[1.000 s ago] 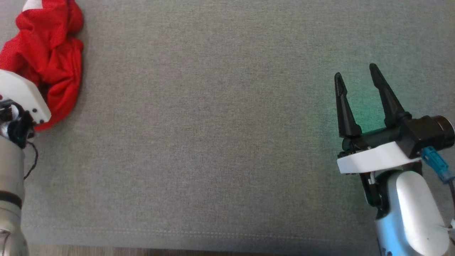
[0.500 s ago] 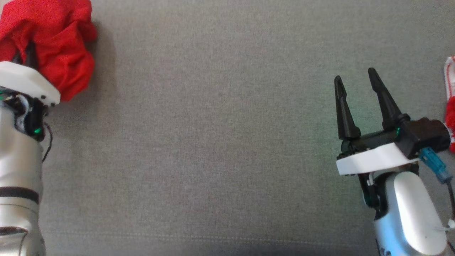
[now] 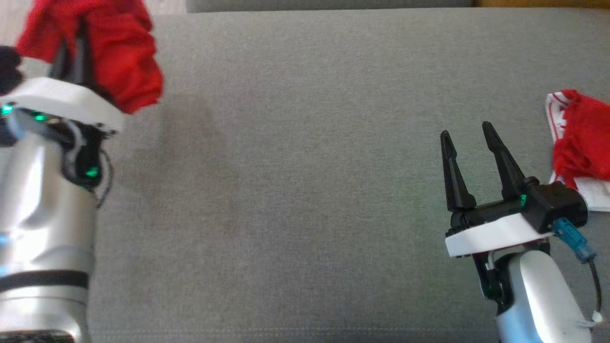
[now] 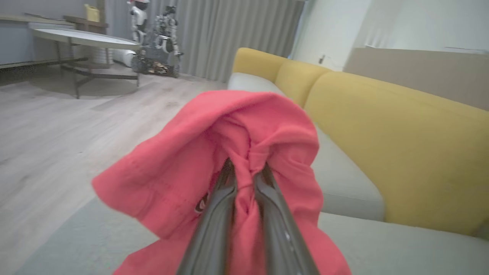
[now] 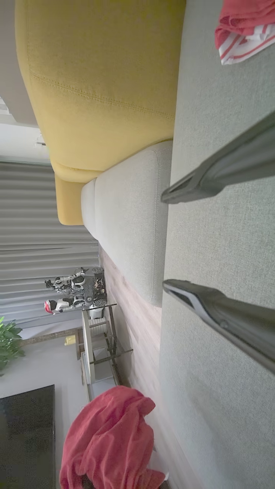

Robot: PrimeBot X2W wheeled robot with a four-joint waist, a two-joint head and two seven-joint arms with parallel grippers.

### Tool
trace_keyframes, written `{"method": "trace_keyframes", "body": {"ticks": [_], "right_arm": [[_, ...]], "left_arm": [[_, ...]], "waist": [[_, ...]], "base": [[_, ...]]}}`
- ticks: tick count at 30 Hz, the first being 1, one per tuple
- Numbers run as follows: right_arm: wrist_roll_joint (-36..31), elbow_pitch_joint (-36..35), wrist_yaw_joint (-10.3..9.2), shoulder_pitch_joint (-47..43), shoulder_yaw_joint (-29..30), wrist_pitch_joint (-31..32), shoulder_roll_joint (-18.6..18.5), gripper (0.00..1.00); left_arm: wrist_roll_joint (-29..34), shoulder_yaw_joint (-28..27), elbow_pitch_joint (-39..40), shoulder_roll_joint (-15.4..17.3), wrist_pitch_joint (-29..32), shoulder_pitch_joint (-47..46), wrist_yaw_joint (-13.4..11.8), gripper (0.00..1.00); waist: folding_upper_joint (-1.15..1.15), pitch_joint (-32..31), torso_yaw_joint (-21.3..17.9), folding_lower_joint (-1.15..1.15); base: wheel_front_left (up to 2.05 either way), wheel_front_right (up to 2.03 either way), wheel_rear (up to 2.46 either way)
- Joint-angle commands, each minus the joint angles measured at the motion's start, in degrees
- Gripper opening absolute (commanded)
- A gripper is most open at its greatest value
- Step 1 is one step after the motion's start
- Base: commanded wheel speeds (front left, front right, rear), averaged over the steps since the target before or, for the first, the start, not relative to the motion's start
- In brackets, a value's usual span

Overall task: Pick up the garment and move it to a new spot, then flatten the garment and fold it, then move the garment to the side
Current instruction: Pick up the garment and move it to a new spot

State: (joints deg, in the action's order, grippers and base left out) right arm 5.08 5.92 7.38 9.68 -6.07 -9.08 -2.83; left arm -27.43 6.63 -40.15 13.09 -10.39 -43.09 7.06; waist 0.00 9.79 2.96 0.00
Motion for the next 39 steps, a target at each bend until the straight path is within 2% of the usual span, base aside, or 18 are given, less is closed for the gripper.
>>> {"method": "trace_keyframes", "body": {"ticks": [1, 7, 13, 18, 20, 21, 22, 23, 24, 28, 32, 35, 39], "right_arm": [[0.5, -1.7, 0.11, 0.5, -1.2, -0.7, 0.0, 1.0], [1.0, -1.2, 0.11, 0.7, -0.5, -1.4, 0.0, 1.0], [1.6, -1.0, 0.11, 1.4, -0.5, -1.9, 0.0, 1.0], [2.3, -0.6, 0.11, 1.9, -1.7, -2.3, 0.0, 1.0], [2.7, -0.3, 0.11, 2.1, -2.4, -2.5, 0.0, 1.0], [2.7, -0.3, 0.11, 2.1, -2.4, -2.5, 0.0, 1.0], [2.8, -0.2, 0.11, 2.1, -2.7, -2.6, 0.0, 1.0], [2.9, 0.0, 0.11, 2.1, -3.0, -2.7, 0.0, 1.0], [3.0, 0.1, 0.11, 2.1, -3.2, -2.8, 0.0, 1.0], [3.6, 0.9, 0.11, 1.7, -3.7, -3.3, 0.0, 1.0], [3.8, 1.5, 0.11, 1.3, -3.7, -3.7, 0.0, 1.0], [3.9, 1.9, 0.11, 1.1, -3.0, -3.9, 0.0, 1.0], [3.4, 2.1, 0.11, 0.9, -1.8, -4.0, 0.0, 1.0]], "left_arm": [[-0.1, -0.9, 3.3, 1.5, 0.6, -1.0, -0.3, 0.0], [0.7, 2.8, 11.1, -3.5, 4.2, 3.5, -3.3, 0.0], [1.6, 8.0, 13.0, -8.8, 5.1, 6.8, -6.5, 0.0], [1.1, 15.1, 11.0, -10.1, 3.4, 7.4, -10.4, 0.0], [-1.5, 19.8, 10.6, -10.2, 2.7, 7.6, -11.9, 0.0], [-1.5, 19.8, 10.6, -10.2, 2.7, 7.6, -11.9, 0.0], [-2.9, 22.2, 10.4, -10.2, 2.2, 7.6, -12.9, 0.11], [-4.0, 24.7, 10.4, -10.2, 1.8, 7.5, -13.8, 0.6], [-5.1, 27.3, 10.4, -10.2, 1.6, 7.4, -14.7, 1.0], [-9.7, 35.9, 11.4, -10.2, 0.4, 7.1, -16.0, 1.0], [-13.2, 40.0, 12.1, -10.2, -1.2, 6.5, -16.8, 1.0], [-14.3, 38.9, 12.2, -10.2, -3.0, 5.6, -17.8, 1.0], [-14.4, 33.4, 13.6, -8.7, -4.3, 5.2, -19.0, 1.0]], "waist": [[0.0, -0.6, -0.8, 0.0], [0.0, -1.5, -3.2, 0.0], [0.0, -1.4, -6.4, 0.0], [0.0, -0.9, -9.8, 0.0], [0.0, -0.6, -11.4, 0.0], [0.0, -0.6, -11.4, 0.0], [0.0, -0.5, -12.0, 0.0], [0.0, -0.5, -12.7, 0.0], [0.0, -0.4, -13.2, 0.0], [0.0, -0.5, -14.5, 0.0], [0.0, -0.8, -14.4, 0.0], [0.0, -1.2, -13.3, 0.0], [0.0, -1.9, -10.8, 0.0]], "base": [[0.0, 0.0, 0.0], [0.0, 0.0, 0.0], [0.0, 0.0, 0.0], [0.0, 0.0, 0.0], [0.0, 0.0, 0.0], [0.0, 0.0, 0.0], [0.0, 0.0, 0.0], [0.0, 0.0, 0.0], [0.0, 0.0, 0.0], [0.0, 0.0, 0.0], [0.0, 0.0, 0.0], [0.0, 0.0, 0.0], [0.0, 0.0, 0.0]]}}
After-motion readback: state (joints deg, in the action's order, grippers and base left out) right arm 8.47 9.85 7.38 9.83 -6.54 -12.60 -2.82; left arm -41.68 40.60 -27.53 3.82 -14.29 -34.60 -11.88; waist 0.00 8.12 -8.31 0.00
